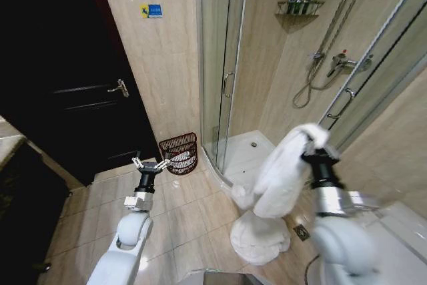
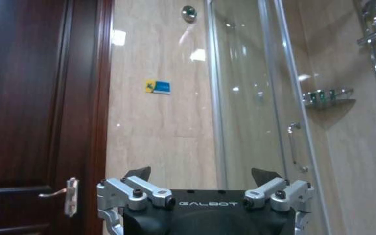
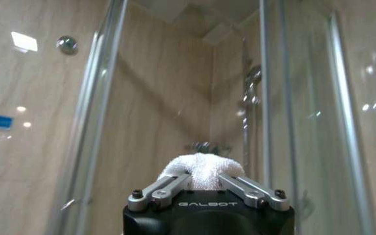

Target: Discard the used towel into the hamper.

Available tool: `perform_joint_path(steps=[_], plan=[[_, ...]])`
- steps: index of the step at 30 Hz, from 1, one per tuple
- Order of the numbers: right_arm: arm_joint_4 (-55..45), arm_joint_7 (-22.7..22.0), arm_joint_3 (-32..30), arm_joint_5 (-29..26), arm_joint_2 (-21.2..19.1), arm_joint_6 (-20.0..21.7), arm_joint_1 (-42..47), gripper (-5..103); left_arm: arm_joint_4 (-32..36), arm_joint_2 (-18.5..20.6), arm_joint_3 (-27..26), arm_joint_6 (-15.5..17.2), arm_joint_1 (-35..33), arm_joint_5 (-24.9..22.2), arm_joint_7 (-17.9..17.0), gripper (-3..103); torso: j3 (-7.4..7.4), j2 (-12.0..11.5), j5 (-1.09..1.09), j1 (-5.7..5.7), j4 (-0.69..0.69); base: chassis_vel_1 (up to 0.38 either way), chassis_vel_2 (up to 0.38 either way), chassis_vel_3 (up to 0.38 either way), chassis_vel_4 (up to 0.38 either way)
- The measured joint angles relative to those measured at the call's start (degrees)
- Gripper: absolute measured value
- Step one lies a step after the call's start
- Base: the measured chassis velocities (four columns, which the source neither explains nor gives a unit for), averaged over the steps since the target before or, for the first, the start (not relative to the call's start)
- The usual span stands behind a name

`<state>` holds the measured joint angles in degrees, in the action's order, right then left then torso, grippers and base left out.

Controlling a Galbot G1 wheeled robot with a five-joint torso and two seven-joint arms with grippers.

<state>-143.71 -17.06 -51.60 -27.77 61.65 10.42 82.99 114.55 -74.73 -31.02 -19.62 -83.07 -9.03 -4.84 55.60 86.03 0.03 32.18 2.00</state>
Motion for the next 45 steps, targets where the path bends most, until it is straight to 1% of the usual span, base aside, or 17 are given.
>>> perform_joint_path(steps=[1, 2, 3, 4, 6, 7, 10, 14, 16, 17, 18, 20, 21, 23, 28, 35, 45], plan=[[0.0, -0.6, -4.1, -4.5, -3.2, 0.8, -0.6, 2, 0.3, -0.2, 0.2, 0.0, -0.2, 0.0, 0.1, 100, 0.00, 0.0, 0.01, 0.00, -0.02, 0.000, 0.000, 0.000, 0.000], [0.0, -1.0, -5.8, -6.5, -4.8, 1.1, -0.9, 2, 0.4, -0.2, 0.3, 0.0, -0.2, 0.0, 0.2, 100, 0.00, 0.0, 0.01, 0.00, -0.01, 0.000, 0.000, 0.000, 0.000], [0.0, -1.0, -5.8, -6.5, -4.8, 1.1, -0.9, 2, 0.4, -0.2, 0.3, 0.0, -0.2, 0.0, 0.2, 100, 0.00, 0.0, 0.01, 0.00, -0.01, 0.000, 0.000, 0.000, 0.000], [0.0, -1.9, -8.8, -10.7, -8.0, 1.9, -2.0, 2, 0.6, -0.5, 0.4, 0.2, -0.3, 0.0, 0.2, 100, 0.00, 0.0, -0.02, 0.00, -0.01, 0.000, 0.000, 0.000, 0.000], [0.0, -3.6, -12.0, -16.4, -12.2, 3.5, -3.6, 2, 1.1, -0.7, 0.4, 0.8, -0.3, 0.1, 0.2, 100, 0.00, 0.0, 0.00, 0.00, -0.01, 0.000, 0.000, 0.000, 0.000], [0.0, -3.6, -12.0, -16.4, -12.2, 3.5, -3.6, 2, 1.1, -0.7, 0.4, 0.8, -0.3, 0.1, 0.2, 100, 0.00, 0.0, 0.00, 0.00, -0.01, 0.000, 0.000, 0.000, 0.000], [0.0, -6.4, -14.9, -22.4, -17.4, 4.3, -5.3, 2, 1.7, -0.7, 0.2, 1.7, -0.4, 0.0, 0.1, 100, 0.00, 0.0, -0.04, 0.01, 0.01, 0.000, 0.000, 0.000, 0.000], [0.1, -7.5, -15.4, -23.3, -18.6, 4.3, -5.5, 2, 1.8, -0.7, 0.1, 2.1, -0.4, 0.0, -0.3, 100, 0.00, 0.0, -0.04, 0.00, 0.00, 0.000, 0.000, 0.000, 0.000], [0.1, -7.5, -14.6, -23.1, -17.9, 4.3, -5.3, 2, 1.9, -0.8, 0.0, 2.5, -0.4, 0.0, -0.5, 100, 0.00, 0.0, -0.05, 0.00, 0.00, 0.000, 0.000, 0.000, 0.000], [0.2, -7.4, -12.7, -22.0, -15.6, 4.2, -4.7, 2, 2.3, -0.9, 0.0, 3.5, -0.7, -0.1, -0.4, 100, 0.00, 0.0, -0.03, 0.00, 0.00, 0.000, 0.000, 0.000, 0.000], [0.2, -7.4, -12.7, -22.0, -15.6, 4.2, -4.7, 2, 2.3, -0.9, 0.0, 3.5, -0.7, -0.1, -0.4, 100, 0.00, 0.0, -0.03, 0.00, 0.00, 0.000, 0.000, 0.000, 0.000], [0.3, -6.3, -9.3, -18.2, -11.0, 4.2, -3.3, 2, 2.7, -0.9, 0.1, 4.5, -1.1, -0.1, -0.3, 100, 0.00, 0.0, -0.01, 0.01, -0.01, 0.000, 0.000, 0.000, 0.000], [0.3, -6.3, -9.3, -18.2, -11.0, 4.2, -3.3, 2, 2.7, -0.9, 0.1, 4.5, -1.1, -0.1, -0.3, 100, 0.00, 0.0, -0.01, 0.01, -0.01, 0.000, 0.000, 0.000, 0.000], [0.4, -4.3, -5.3, -12.9, -6.7, 3.9, -1.9, 2, 2.8, -0.8, 0.1, 4.9, -1.0, 0.0, -0.2, 100, 0.01, 0.0, 0.00, 0.00, -0.02, 0.000, 0.000, 0.000, 0.000], [0.4, -2.5, -1.5, -7.6, -3.9, 3.8, -1.7, 2, 3.0, -0.6, 0.0, 5.4, -0.8, 0.1, -0.2, 100, 0.00, 0.0, -0.06, 0.00, 0.00, 0.000, 0.000, 0.000, 0.000], [0.4, -1.5, 0.2, -5.3, -2.2, 3.8, -1.3, 2, 2.9, -0.7, 0.0, 5.3, -1.1, 0.2, -0.3, 100, 0.00, 0.0, -0.03, 0.00, 0.00, 0.038, 0.051, 0.051, 0.043], [0.5, 0.7, 5.4, 2.8, 2.2, 3.6, 0.1, 2, 2.3, -0.7, -0.1, 2.8, -0.9, 0.9, -1.8, 100, 0.00, 0.0, -0.03, 0.00, 0.01, 0.044, 0.049, 0.067, 0.050]])
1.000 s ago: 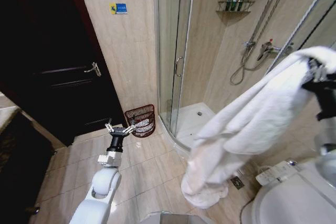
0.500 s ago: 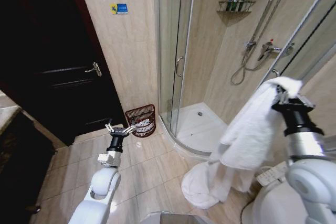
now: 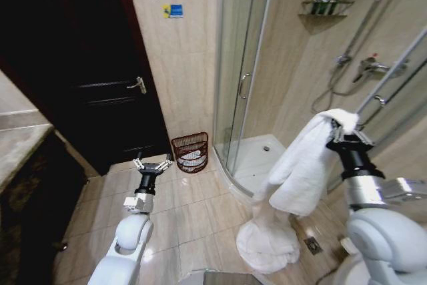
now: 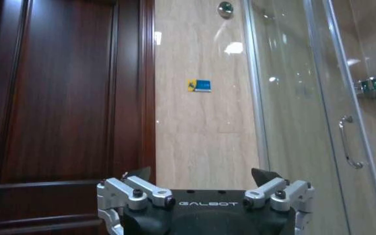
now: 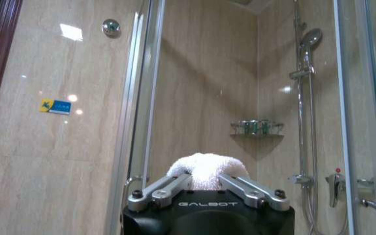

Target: Discard the used towel into the hamper.

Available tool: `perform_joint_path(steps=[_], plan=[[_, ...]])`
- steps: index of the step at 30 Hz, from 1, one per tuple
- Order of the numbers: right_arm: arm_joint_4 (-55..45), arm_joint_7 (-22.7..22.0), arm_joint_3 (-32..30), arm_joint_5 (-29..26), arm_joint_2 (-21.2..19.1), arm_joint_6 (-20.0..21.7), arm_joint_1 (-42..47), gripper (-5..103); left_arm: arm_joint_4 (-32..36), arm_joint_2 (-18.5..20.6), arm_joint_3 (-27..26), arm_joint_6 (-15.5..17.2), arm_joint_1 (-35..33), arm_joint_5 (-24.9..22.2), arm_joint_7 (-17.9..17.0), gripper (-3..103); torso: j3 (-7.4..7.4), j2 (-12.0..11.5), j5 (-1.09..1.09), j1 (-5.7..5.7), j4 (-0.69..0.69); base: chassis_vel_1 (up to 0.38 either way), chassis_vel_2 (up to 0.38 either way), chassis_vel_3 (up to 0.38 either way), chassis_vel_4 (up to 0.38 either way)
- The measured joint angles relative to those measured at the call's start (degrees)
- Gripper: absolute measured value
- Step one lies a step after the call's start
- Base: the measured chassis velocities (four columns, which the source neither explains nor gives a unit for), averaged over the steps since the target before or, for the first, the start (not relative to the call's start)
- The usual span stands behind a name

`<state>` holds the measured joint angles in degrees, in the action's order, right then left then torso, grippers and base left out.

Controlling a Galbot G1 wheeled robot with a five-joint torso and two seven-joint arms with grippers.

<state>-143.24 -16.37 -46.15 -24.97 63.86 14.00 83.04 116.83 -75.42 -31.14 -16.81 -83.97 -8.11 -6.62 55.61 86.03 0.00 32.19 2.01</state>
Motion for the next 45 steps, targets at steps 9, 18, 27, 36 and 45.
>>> perform_joint_path(steps=[9, 18, 27, 36, 45], plan=[[0.0, 0.8, 1.1, 2.7, 1.0, -0.8, 0.5, 2, 0.8, -0.5, 0.4, 0.1, -0.5, 0.8, -0.1, 100, 0.00, 0.0, 0.01, 0.00, -0.01, 0.038, 0.022, -0.025, -0.049], [0.0, 1.8, 1.5, 4.0, 2.1, -1.5, 1.0, 2, 1.2, -0.5, 0.5, 0.3, -0.6, 0.9, 0.0, 100, 0.00, 0.0, 0.02, -0.01, 0.00, 0.159, 0.138, -0.140, -0.137], [0.0, 2.7, 2.5, 5.2, 3.6, -3.2, 1.9, 2, 1.8, -0.9, 1.2, 1.9, -0.9, 1.2, 0.0, 100, 0.00, 0.0, -0.03, 0.00, -0.01, 0.135, 0.160, -0.155, -0.135], [0.0, 3.5, 3.0, 5.7, 4.9, -4.6, 2.9, 2, 2.2, -0.9, 1.2, 3.2, -1.3, 1.2, 0.4, 100, 0.00, 0.0, 0.01, 0.01, -0.01, 0.007, 0.011, -0.014, -0.008], [0.0, 4.8, 3.0, 8.2, 5.2, -4.9, 3.8, 2, 2.1, -0.8, 0.9, 3.0, -1.5, 1.2, 0.3, 100, 0.00, 0.0, 0.00, 0.00, -0.01, 0.028, 0.031, 0.048, 0.037]])
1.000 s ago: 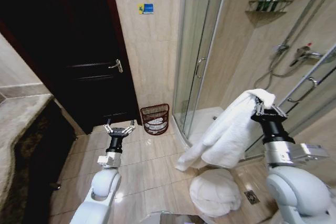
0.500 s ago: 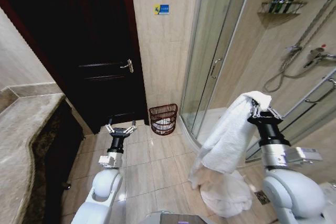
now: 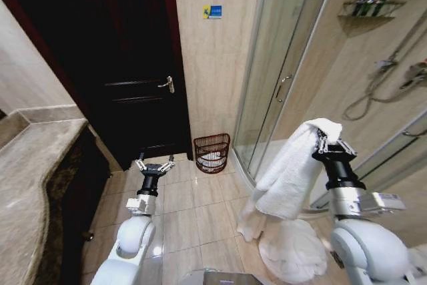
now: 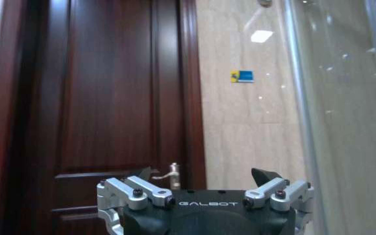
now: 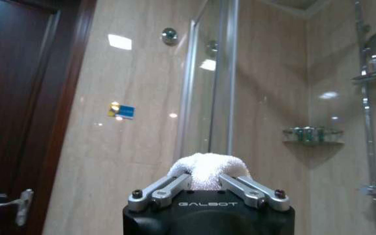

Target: Discard the used towel into the hamper.

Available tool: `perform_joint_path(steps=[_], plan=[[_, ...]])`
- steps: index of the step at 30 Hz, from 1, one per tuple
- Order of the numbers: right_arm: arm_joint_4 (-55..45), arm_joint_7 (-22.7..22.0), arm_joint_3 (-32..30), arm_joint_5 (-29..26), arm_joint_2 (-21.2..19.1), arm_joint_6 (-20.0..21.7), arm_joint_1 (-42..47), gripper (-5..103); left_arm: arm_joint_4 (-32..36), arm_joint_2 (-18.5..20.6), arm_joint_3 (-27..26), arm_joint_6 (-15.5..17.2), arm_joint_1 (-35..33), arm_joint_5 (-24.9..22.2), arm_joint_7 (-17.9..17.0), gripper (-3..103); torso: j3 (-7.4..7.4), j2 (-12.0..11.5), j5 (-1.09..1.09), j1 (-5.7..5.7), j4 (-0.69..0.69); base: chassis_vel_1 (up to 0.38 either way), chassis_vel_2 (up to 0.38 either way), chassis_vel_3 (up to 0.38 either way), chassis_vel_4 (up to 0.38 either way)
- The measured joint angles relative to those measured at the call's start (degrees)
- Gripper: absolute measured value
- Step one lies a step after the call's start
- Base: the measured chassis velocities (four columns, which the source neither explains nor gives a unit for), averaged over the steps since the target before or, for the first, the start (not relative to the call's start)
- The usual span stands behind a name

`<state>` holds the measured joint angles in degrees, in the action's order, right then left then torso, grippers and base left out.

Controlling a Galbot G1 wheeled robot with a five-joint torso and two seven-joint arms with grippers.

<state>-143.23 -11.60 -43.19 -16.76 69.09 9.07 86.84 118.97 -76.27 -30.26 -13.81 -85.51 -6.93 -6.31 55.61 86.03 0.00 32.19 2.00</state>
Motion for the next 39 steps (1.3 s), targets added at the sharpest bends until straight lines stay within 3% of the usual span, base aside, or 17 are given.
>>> perform_joint_path(steps=[12, 39], plan=[[0.0, 1.0, 0.4, 0.5, 0.5, 0.3, -0.6, 2, -1.1, -0.3, 0.6, -1.8, 1.1, 0.3, -1.4, 100, 0.00, 0.0, -0.01, 0.00, 0.01, 0.077, 0.060, 0.070, 0.063], [0.0, 2.3, 1.7, 1.6, 1.2, 0.1, -1.1, 2, -1.0, -0.4, 0.8, -1.0, 0.7, 0.3, -1.2, 100, 0.00, 0.0, -0.01, 0.00, -0.01, -0.056, 0.061, 0.063, -0.060]])
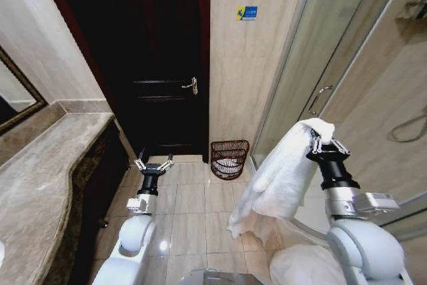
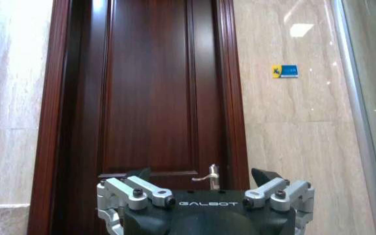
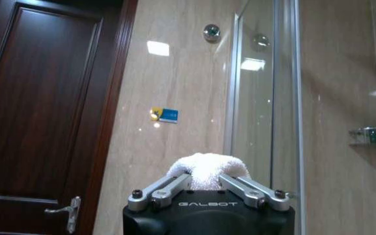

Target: Discard the used towel into the hamper.

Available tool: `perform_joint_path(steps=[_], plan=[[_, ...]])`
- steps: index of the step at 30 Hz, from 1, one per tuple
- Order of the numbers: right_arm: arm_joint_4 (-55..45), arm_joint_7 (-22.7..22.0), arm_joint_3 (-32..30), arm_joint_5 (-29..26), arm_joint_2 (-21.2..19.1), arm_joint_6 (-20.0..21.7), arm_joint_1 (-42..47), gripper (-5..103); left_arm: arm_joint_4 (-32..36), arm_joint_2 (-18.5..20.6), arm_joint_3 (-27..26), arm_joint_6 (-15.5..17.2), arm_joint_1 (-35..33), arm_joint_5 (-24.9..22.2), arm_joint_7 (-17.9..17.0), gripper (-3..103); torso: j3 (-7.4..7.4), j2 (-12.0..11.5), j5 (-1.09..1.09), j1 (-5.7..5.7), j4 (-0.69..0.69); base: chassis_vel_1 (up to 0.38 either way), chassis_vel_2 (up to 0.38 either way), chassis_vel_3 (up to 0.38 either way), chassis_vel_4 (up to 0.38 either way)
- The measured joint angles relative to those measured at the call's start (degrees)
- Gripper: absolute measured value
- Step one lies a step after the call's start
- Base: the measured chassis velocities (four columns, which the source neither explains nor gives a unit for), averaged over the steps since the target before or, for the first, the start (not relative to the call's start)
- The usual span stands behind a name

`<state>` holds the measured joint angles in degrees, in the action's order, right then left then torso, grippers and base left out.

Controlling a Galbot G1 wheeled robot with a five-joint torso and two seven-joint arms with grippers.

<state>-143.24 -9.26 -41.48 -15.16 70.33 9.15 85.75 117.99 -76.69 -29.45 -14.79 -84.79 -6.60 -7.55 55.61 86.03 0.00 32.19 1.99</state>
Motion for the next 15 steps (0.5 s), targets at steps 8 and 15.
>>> perform_joint_path(steps=[8, 15], plan=[[0.0, 0.0, -0.2, 0.0, 0.0, -0.1, -0.1, 2, -0.1, 0.0, 0.1, -0.5, 0.4, 0.0, 0.0, 100, 0.00, 0.0, 0.02, 0.00, 0.01, -0.049, 0.092, 0.100, -0.046], [0.0, 0.0, 0.0, 0.1, 0.2, -0.1, -0.2, 2, -0.6, 0.0, -0.1, -2.2, 0.4, 0.0, 0.0, 100, 0.00, 0.0, 0.00, 0.00, 0.01, -0.069, 0.092, 0.088, -0.063]])
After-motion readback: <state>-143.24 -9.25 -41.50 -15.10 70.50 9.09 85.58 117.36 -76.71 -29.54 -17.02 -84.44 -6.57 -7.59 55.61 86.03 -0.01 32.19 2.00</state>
